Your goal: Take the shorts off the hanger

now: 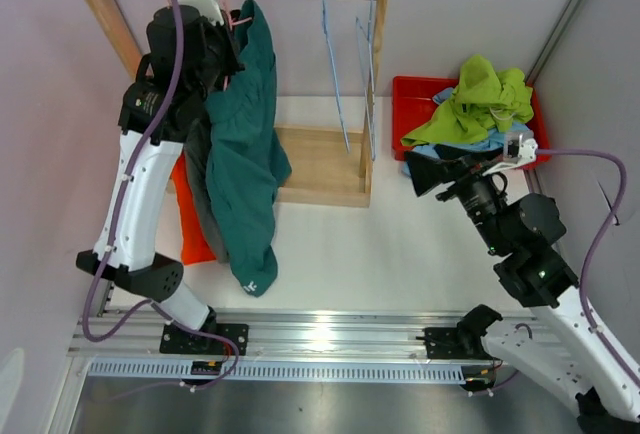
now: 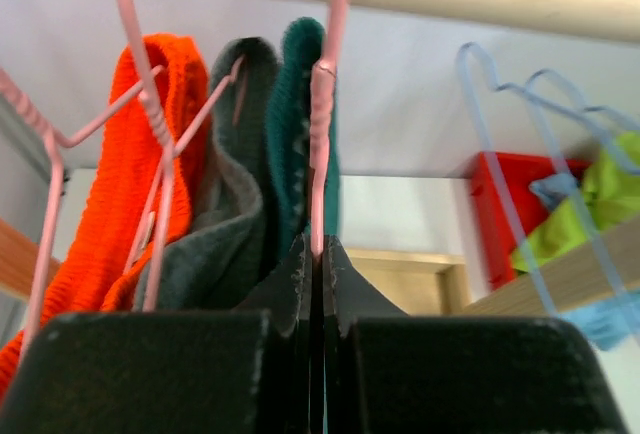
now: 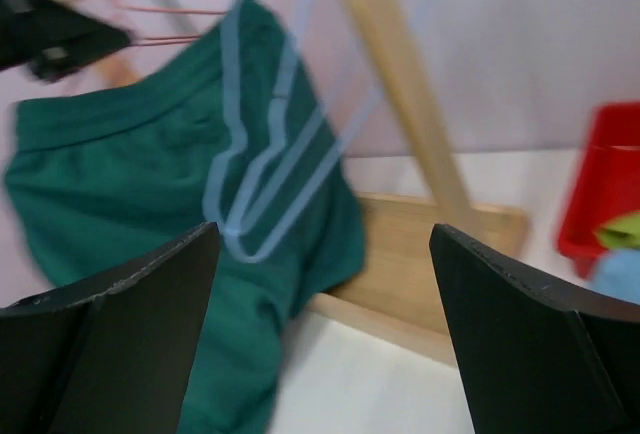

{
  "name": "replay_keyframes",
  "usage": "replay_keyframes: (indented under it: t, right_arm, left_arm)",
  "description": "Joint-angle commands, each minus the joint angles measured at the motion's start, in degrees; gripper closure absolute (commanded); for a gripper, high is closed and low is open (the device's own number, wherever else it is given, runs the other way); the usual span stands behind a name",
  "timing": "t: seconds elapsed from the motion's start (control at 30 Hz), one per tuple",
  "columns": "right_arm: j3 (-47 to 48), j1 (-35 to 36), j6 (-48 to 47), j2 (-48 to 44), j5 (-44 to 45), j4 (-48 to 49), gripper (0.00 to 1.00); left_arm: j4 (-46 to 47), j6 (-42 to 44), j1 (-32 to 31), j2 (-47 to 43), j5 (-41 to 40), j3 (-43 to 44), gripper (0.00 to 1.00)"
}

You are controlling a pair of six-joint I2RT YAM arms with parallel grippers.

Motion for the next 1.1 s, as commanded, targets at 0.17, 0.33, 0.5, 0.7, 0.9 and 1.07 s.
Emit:
replay_keyframes:
  t: [0.17,0.33,0.5,0.7,0.9,1.07]
  right_arm:
    - [13.43,32.63,-14.98,19.60,16.64,6.37,0.01]
    - [23.02,41.25,-14.92,36.38,19.65,6.71,0.01]
    - [28.47,44.44,-14.58,45.55,22.20,9.97,0.01]
    - [30.50,44.44,-13.52,52.93,23.43,14.54,0.01]
    - [35.50,44.61,-12.99,60.06,23.26,17.79,0.01]
    - [37.00,46.28,-14.31,62.52,22.38,20.96,0.03]
  left_arm:
    - [-10.74,-7.36,-1.64,5.52,10.35,16.29,1.00]
    - [-8.71,-7.97,-2.35,3.32,12.29,14.17,1.00]
    - [-8.71,-8.94,-2.43,2.09,14.66,14.26,1.00]
    - [-8.98,-8.77,-2.43,0.60,15.19,14.00,1.00]
    - [-7.31,-8.86,-2.43,-2.04,15.54,9.35,1.00]
    - [-6.43,-8.94,-2.43,-3.18,16.07,7.06,1.00]
